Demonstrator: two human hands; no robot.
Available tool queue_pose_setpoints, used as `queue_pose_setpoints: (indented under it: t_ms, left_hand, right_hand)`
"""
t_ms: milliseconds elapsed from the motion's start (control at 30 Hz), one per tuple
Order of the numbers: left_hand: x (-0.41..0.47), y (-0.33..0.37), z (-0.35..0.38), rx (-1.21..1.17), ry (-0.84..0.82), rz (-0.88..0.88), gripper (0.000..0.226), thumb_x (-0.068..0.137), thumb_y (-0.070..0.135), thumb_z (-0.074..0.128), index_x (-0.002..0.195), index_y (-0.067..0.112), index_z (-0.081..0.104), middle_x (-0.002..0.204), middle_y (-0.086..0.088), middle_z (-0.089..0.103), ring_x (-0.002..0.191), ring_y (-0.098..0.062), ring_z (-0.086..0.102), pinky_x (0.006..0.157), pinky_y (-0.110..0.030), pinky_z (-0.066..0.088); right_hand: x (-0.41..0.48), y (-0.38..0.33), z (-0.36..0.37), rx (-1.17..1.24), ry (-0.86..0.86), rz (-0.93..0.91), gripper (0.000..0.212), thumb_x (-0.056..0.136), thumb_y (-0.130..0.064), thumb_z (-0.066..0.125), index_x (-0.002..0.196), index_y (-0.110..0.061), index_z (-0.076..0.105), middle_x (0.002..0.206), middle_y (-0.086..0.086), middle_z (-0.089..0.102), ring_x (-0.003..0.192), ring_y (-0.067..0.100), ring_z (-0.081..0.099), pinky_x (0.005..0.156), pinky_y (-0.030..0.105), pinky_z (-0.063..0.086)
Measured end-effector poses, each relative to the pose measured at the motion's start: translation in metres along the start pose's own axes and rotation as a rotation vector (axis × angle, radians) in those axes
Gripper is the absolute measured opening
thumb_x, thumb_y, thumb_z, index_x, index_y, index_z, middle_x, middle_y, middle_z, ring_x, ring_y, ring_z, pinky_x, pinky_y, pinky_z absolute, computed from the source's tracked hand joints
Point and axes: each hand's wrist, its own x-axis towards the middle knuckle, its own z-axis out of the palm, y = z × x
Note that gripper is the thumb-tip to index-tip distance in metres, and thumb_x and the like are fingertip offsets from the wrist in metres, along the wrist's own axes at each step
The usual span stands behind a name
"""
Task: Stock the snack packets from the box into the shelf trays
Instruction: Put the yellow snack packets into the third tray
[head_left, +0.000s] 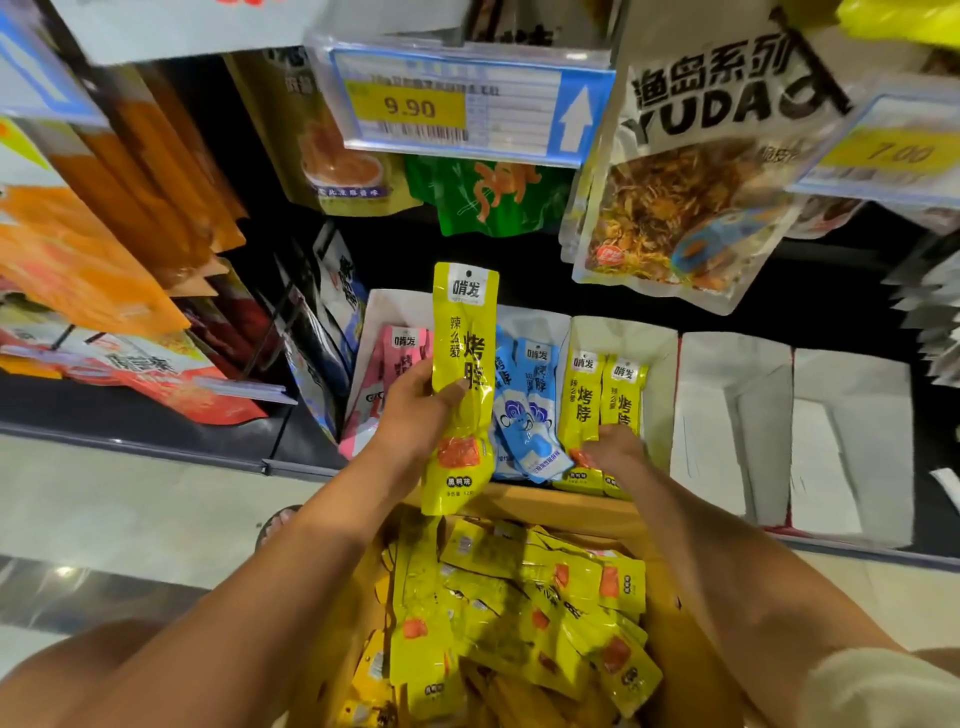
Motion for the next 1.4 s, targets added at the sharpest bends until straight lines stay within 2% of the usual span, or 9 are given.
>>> queue_pose_setpoints:
  t_ms: [333,467,533,700,833,933,1133,1233,1400]
  left_hand:
    - [0.001,-0.005,0.001,0.03,-0.056,0.001,0.052,0.095,0.026,0.072,0.145,0.023,0.055,0.15,0.0,0.056,0.14,-0.024,0.05,0.116,-0.047,0.039]
    - [0.0,0.0,0.004,0.054,-0.068,0.003,0.059,0.096,0.029,0.071,0.15,0.02,0.048,0.159,-0.003,0.045,0.146,-0.026,0.04,0.11,-0.043,0.036]
    - [-0.004,0.003,0.006,0.065,-0.074,0.011,0.056,0.097,0.026,0.07,0.149,0.018,0.049,0.158,-0.003,0.045,0.144,-0.024,0.042,0.107,-0.039,0.038]
    - [-0.014,0.01,0.017,0.09,-0.085,-0.049,0.019,0.102,0.01,0.061,0.117,0.015,0.07,0.112,-0.007,0.075,0.071,-0.006,0.068,0.054,-0.017,0.051]
    - [-0.018,0.009,0.027,0.055,-0.106,-0.084,0.02,0.099,0.007,0.065,0.113,0.017,0.072,0.111,-0.007,0.077,0.095,-0.024,0.076,0.077,-0.044,0.064]
    - [-0.02,0.008,0.033,0.03,-0.13,-0.07,0.023,0.097,0.005,0.066,0.116,0.017,0.071,0.113,-0.008,0.076,0.097,-0.024,0.075,0.067,-0.04,0.062]
    - [-0.021,-0.001,0.041,0.094,-0.176,-0.046,0.023,0.097,0.007,0.066,0.117,0.018,0.071,0.111,-0.007,0.076,0.099,-0.025,0.075,0.082,-0.05,0.063]
    - [-0.019,-0.007,0.045,0.11,-0.181,-0.028,0.023,0.095,0.008,0.07,0.116,0.019,0.072,0.11,-0.006,0.077,0.103,-0.027,0.074,0.088,-0.059,0.06]
    - [-0.018,-0.008,0.051,0.226,-0.197,0.059,0.018,0.098,0.013,0.067,0.107,0.028,0.07,0.108,-0.003,0.076,0.103,-0.024,0.073,0.092,-0.053,0.059]
  right_hand:
    - [-0.016,0.004,-0.022,0.22,-0.027,-0.054,0.071,0.088,-0.014,0.076,0.149,-0.01,0.041,0.134,0.018,0.06,0.095,0.029,0.07,0.08,0.04,0.061]
    - [-0.036,-0.004,-0.035,0.236,-0.027,-0.192,0.071,0.088,-0.017,0.076,0.15,-0.016,0.041,0.146,0.012,0.05,0.103,0.029,0.067,0.066,0.027,0.055]
    - [-0.05,-0.011,-0.04,0.237,-0.002,-0.28,0.069,0.087,-0.021,0.077,0.148,-0.022,0.043,0.144,0.006,0.051,0.106,0.029,0.066,0.078,0.038,0.06]
    - [-0.123,-0.049,-0.054,0.385,0.075,-0.521,0.051,0.097,-0.046,0.06,0.145,-0.039,0.043,0.14,-0.004,0.054,0.101,0.014,0.067,0.085,0.043,0.059]
    - [-0.183,-0.065,-0.059,0.162,0.115,-0.691,0.069,0.086,-0.073,0.054,0.147,-0.053,0.027,0.143,-0.023,0.04,0.116,0.0,0.057,0.085,0.034,0.054]
    - [-0.196,-0.069,-0.048,-0.035,0.162,-0.684,0.084,0.077,-0.075,0.062,0.148,-0.052,0.024,0.141,-0.023,0.035,0.119,0.005,0.054,0.083,0.038,0.055]
    - [-0.193,-0.063,-0.042,-0.067,0.268,-0.592,0.071,0.079,-0.056,0.062,0.142,-0.049,0.031,0.136,-0.015,0.043,0.107,0.016,0.064,0.075,0.036,0.052]
    - [-0.192,-0.062,-0.042,-0.108,0.295,-0.545,0.078,0.074,-0.069,0.061,0.142,-0.048,0.03,0.137,-0.014,0.045,0.115,0.017,0.061,0.085,0.043,0.054]
    - [-0.185,-0.056,-0.042,-0.134,0.303,-0.512,0.08,0.074,-0.068,0.064,0.143,-0.047,0.029,0.139,-0.012,0.045,0.119,0.019,0.059,0.084,0.043,0.055]
